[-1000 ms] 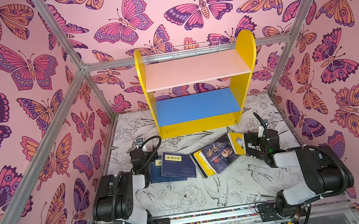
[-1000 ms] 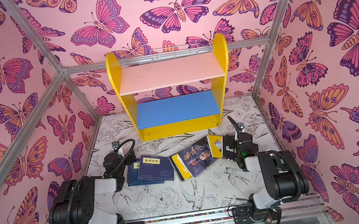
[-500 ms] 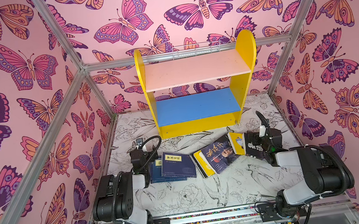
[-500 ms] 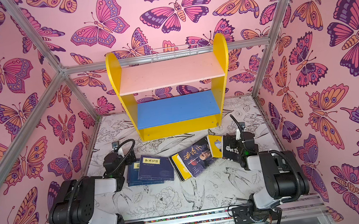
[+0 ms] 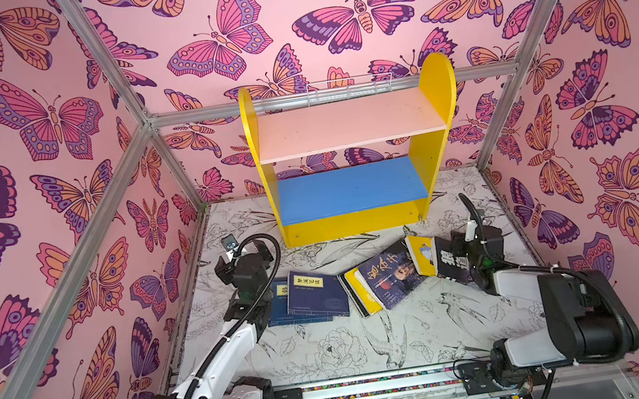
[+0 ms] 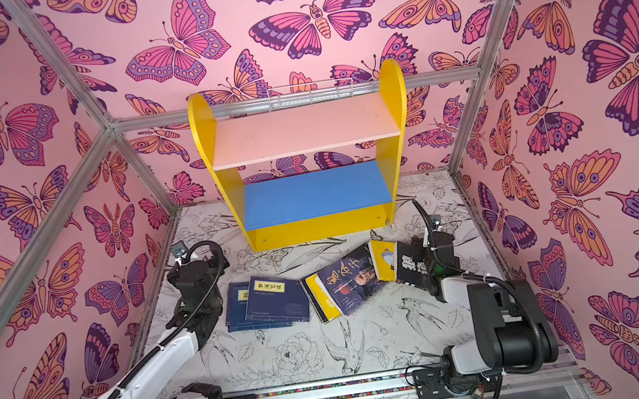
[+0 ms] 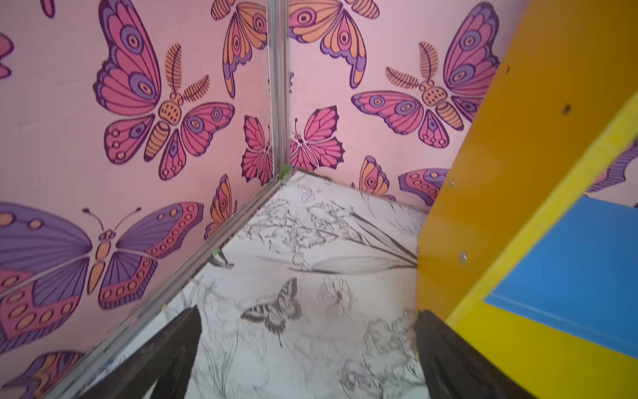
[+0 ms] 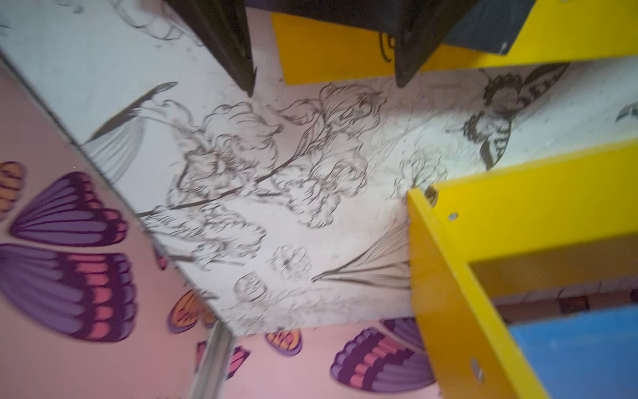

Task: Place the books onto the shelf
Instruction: 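Lower the right gripper onto the dark wolf-cover book and grasp it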

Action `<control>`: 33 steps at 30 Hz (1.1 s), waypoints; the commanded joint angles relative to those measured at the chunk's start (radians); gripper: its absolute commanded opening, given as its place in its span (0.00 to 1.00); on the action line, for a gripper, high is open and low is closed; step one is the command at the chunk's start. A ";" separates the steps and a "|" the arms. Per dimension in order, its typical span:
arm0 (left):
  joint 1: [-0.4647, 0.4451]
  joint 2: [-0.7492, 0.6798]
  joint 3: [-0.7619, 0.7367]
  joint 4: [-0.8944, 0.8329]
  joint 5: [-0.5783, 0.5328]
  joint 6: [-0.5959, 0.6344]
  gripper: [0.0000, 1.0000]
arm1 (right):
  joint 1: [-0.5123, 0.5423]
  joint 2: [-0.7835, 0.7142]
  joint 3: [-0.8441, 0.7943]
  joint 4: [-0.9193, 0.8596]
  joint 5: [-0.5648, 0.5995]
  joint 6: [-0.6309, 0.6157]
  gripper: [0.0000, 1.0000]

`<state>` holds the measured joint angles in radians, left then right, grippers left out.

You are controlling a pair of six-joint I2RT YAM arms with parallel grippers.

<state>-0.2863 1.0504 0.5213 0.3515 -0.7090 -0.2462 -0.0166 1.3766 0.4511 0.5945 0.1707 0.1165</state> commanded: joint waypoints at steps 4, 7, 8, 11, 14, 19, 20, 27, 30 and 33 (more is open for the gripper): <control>-0.234 0.008 0.029 -0.390 -0.133 -0.311 0.98 | 0.021 -0.245 0.058 -0.330 0.188 0.448 0.59; -0.316 0.124 0.075 -0.386 -0.148 -0.382 0.98 | 0.075 -0.283 0.102 -0.578 0.191 0.705 0.60; -0.321 0.168 0.110 -0.386 -0.116 -0.365 0.98 | 0.078 -0.285 0.110 -0.631 0.156 0.767 0.60; -0.351 0.316 0.227 -0.405 -0.031 -0.292 0.98 | 0.088 -0.287 0.115 -0.765 0.033 0.936 0.60; -0.397 0.365 0.263 -0.406 0.034 -0.330 0.98 | 0.110 -0.314 0.105 -0.888 -0.004 1.033 0.60; -0.423 0.367 0.268 -0.386 0.125 -0.349 0.99 | 0.122 -0.391 0.053 -1.068 -0.034 1.200 0.60; -0.426 0.365 0.268 -0.385 0.122 -0.346 0.99 | 0.123 -0.405 0.042 -1.082 -0.046 1.223 0.60; -0.430 0.363 0.265 -0.372 0.133 -0.352 0.99 | 0.122 -0.360 -0.026 -1.017 -0.163 1.338 0.60; -0.432 0.377 0.273 -0.367 0.148 -0.351 0.99 | 0.123 -0.307 -0.050 -0.924 -0.214 1.379 0.61; -0.434 0.381 0.276 -0.363 0.157 -0.346 0.99 | 0.122 -0.273 -0.032 -0.923 -0.250 1.380 0.61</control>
<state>-0.7143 1.4181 0.7757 -0.0074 -0.5671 -0.5888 0.0937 1.0328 0.4690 -0.2962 0.0937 1.4193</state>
